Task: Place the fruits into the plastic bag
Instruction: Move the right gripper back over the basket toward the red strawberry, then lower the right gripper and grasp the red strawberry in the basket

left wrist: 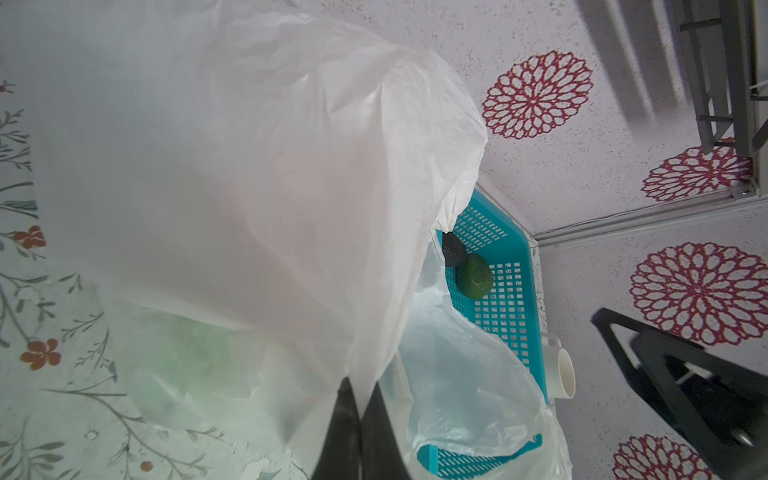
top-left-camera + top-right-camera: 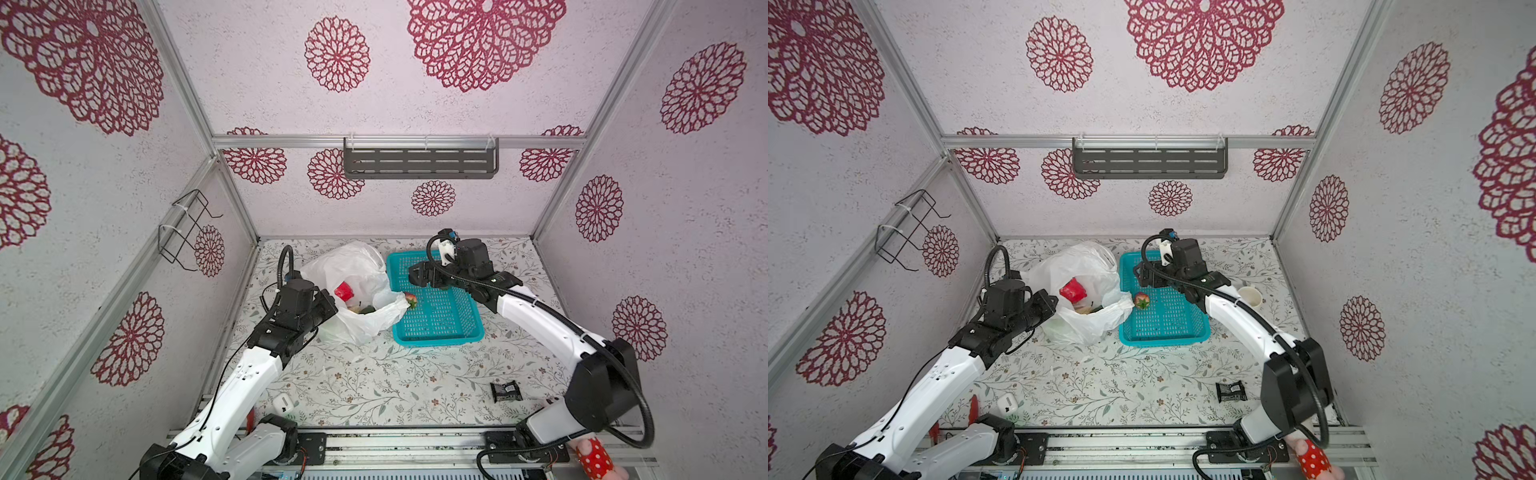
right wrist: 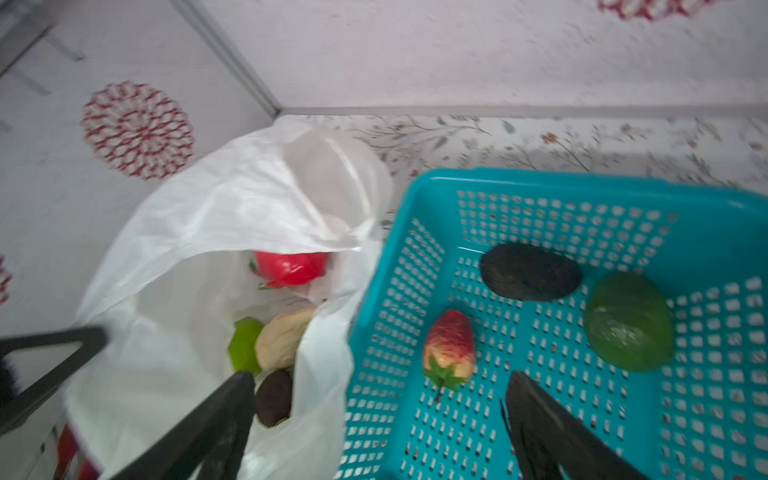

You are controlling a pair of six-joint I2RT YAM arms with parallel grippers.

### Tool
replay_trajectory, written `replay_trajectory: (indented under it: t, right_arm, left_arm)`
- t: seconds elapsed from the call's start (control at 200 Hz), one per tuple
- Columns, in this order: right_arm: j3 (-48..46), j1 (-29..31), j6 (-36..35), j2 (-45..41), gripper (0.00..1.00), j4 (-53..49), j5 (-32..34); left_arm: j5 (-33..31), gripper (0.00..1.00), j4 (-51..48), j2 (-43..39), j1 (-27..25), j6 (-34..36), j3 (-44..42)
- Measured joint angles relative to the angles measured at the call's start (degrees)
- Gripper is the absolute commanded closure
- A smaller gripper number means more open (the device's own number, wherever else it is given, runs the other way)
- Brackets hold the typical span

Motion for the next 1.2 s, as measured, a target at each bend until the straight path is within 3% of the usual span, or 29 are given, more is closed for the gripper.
replay_trajectory:
  t: [0.19, 0.34, 0.41, 0.57, 0.665, 0.921, 0.976, 1.031, 1.036, 1.081, 1.201]
  right_arm:
    - [5.8, 0.1, -0.2, 15.6, 0.18, -5.8, -2.6]
    - [7.9, 1.4, -0.4, 22.3, 0.25, -9.1, -3.8]
    - [8.6, 1.8, -0.4, 23.9, 0.32, -9.9, -4.1]
    - [10.5, 2.4, -0.7, 26.8, 0.62, -9.8, -4.0]
    - [10.1, 2.4, -0.2, 27.0, 0.7, -9.8, -3.3]
    - [6.5, 2.5, -0.3, 22.9, 0.76, -8.1, -0.9]
    - [5.9, 2.6, -0.5, 20.7, 0.71, -8.1, -0.1]
    - [5.9, 2.6, -0.6, 18.7, 0.48, -8.0, 0.6]
    - [6.0, 2.6, -0.5, 18.6, 0.41, -8.0, 0.6]
    - [6.3, 2.6, -1.0, 17.3, 0.26, -8.1, 1.4]
    - [8.7, 2.6, -1.2, 17.0, 0.05, -8.3, 3.8]
  left_arm:
    - [-0.1, 1.0, 0.0, 0.0, 0.0, -0.3, 0.0]
    - [-0.1, 1.0, -0.1, 0.0, 0.0, -0.3, 0.0]
    - [-0.1, 1.0, -0.2, 0.0, 0.0, -0.3, 0.0]
    - [-0.1, 1.0, -0.3, 0.0, 0.0, -0.3, 0.0]
    - [0.0, 1.0, -0.4, 0.0, 0.1, -0.3, 0.0]
    - [0.0, 1.0, -0.4, 0.0, 0.1, -0.3, 0.0]
    - [0.1, 1.0, -0.3, 0.0, 0.1, -0.3, 0.0]
    - [0.2, 1.0, -0.3, 0.0, 0.1, -0.4, 0.0]
    - [0.2, 1.0, -0.3, 0.0, 0.1, -0.4, 0.0]
    - [0.2, 1.0, -0.1, 0.0, 0.1, -0.5, 0.0]
    - [0.3, 1.0, 0.3, 0.0, 0.1, -0.9, 0.0]
